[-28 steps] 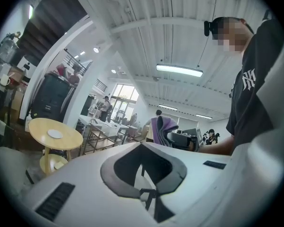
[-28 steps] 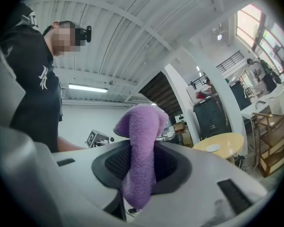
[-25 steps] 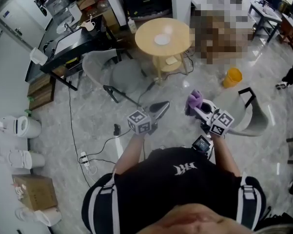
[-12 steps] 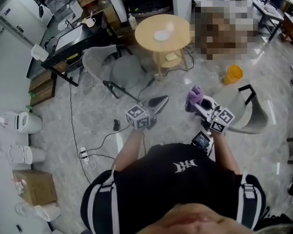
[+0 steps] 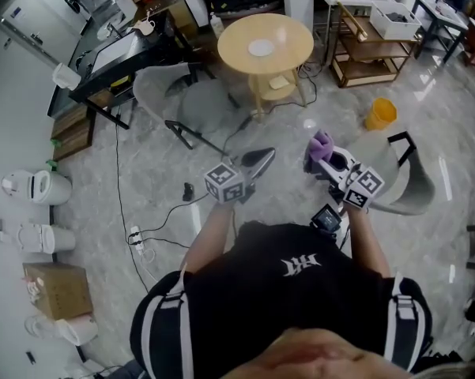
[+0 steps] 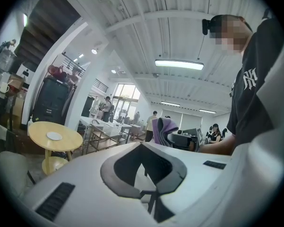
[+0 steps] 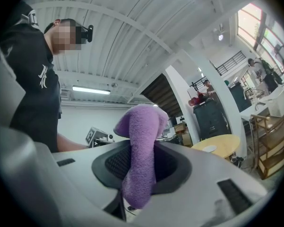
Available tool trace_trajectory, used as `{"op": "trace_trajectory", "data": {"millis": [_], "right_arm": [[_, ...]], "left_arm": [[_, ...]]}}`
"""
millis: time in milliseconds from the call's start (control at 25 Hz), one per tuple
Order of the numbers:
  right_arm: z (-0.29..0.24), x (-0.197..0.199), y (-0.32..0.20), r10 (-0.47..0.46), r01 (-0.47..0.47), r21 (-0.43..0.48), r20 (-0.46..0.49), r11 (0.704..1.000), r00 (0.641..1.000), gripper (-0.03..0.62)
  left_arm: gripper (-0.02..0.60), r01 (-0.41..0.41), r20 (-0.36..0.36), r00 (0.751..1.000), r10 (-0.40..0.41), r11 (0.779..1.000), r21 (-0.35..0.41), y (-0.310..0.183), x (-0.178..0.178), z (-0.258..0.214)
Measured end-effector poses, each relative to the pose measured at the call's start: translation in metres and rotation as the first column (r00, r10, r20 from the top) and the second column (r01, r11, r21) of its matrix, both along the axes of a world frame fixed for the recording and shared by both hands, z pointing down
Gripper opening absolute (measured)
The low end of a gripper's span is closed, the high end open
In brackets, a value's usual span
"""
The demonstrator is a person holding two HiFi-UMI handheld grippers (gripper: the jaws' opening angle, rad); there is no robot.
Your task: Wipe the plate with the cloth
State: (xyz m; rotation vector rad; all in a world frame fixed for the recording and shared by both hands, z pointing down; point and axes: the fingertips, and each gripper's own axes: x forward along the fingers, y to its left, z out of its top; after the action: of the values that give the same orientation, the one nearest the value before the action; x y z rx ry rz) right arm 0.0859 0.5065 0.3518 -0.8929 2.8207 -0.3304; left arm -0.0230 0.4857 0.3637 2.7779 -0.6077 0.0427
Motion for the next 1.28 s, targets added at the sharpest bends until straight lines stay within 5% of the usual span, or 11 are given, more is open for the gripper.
{"op": "trace_trajectory", "data": {"millis": [600, 1280], "right_arm": [[0.004, -0.001, -0.048, -0.014, 0.014, 0.005, -0.021, 1.0, 1.0, 0.1], [0.001, -0.057, -0.223, -0.026, 0.025, -0.008, -0.073, 1.0, 0.997, 0.1]], "left_arm": [[0.011, 0.057, 0.002, 0.998, -0.057, 0.998, 0.0, -0.045, -0.003, 0.003], [0.011, 0.079, -0.059, 0.995, -0.08, 0.997, -0.019, -0.224, -0.054, 0.006]]}}
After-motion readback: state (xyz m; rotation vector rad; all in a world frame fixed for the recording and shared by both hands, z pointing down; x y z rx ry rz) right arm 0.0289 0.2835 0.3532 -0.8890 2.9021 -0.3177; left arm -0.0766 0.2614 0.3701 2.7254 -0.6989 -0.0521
